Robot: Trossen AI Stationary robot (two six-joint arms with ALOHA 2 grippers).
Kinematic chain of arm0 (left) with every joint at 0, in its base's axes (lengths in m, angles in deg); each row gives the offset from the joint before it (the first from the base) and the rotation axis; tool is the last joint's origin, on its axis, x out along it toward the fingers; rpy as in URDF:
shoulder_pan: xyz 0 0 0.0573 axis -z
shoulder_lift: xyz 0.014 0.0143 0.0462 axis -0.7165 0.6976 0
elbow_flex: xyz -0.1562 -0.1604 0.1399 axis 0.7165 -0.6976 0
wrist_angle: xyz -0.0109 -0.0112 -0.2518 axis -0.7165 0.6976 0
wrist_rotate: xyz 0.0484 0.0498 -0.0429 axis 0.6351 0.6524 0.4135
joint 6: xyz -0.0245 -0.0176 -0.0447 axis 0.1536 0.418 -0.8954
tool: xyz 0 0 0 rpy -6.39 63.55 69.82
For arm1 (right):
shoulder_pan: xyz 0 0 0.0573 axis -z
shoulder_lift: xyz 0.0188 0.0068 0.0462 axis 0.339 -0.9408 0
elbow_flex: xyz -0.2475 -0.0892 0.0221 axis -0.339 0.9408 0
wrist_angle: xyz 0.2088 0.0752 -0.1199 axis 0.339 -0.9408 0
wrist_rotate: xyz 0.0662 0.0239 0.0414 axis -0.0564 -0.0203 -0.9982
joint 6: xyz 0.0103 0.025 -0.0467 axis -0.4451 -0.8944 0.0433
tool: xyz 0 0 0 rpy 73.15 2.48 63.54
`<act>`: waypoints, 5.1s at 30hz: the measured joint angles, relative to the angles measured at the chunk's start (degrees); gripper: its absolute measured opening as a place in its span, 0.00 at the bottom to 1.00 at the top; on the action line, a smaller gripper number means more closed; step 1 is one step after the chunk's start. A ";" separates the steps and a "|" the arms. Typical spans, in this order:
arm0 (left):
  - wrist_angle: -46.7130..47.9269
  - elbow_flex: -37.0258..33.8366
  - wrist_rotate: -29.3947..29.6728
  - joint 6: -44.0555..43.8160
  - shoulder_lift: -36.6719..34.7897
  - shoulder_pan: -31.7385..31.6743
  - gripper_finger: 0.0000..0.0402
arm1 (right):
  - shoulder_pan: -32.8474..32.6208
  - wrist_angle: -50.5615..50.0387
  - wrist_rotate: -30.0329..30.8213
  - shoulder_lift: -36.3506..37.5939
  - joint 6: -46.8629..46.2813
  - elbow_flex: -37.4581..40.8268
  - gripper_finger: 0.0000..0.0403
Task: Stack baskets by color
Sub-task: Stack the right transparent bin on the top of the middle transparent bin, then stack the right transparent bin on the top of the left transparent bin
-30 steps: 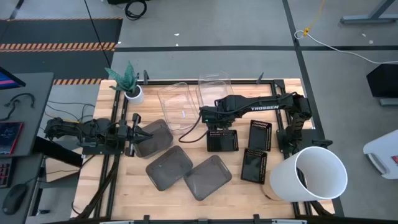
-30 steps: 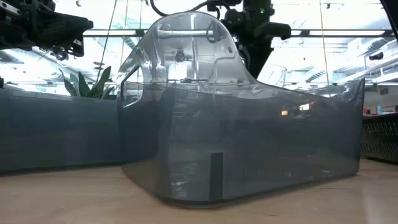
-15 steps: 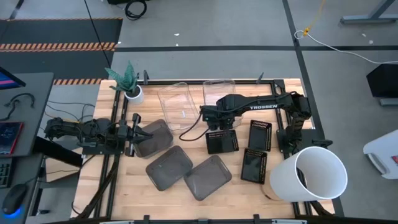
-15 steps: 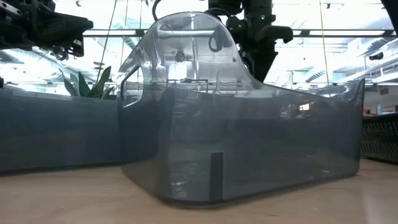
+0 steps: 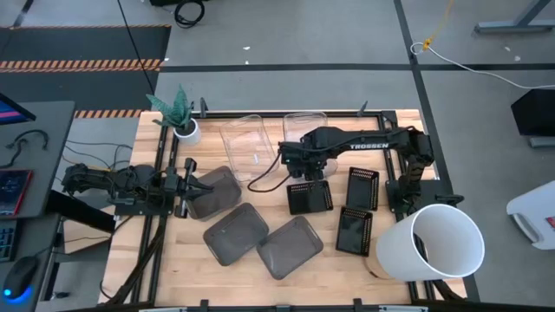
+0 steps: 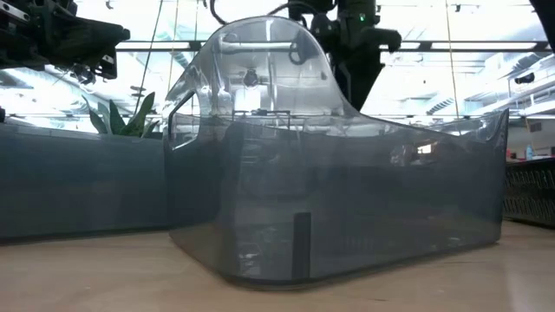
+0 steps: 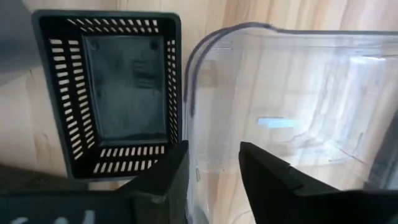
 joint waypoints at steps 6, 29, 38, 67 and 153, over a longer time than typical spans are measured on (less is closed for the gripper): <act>0.01 0.01 -0.01 0.00 0.01 0.01 0.08 | -0.07 -0.78 -1.27 0.04 -0.63 -6.91 0.45; 0.00 0.00 0.00 0.01 0.00 0.00 0.09 | -0.29 47.91 -7.32 0.00 7.32 7.90 0.51; -0.04 -0.01 0.00 -0.01 0.02 0.01 0.07 | 0.03 40.90 -7.98 -9.73 7.35 -7.71 0.50; -0.02 -0.04 0.00 -0.01 0.02 0.00 0.08 | 0.94 26.89 -0.48 -27.19 12.44 -16.54 0.20; 0.00 0.01 -0.02 -0.01 0.02 0.00 0.07 | -3.60 13.50 -1.49 19.71 0.19 23.26 0.02</act>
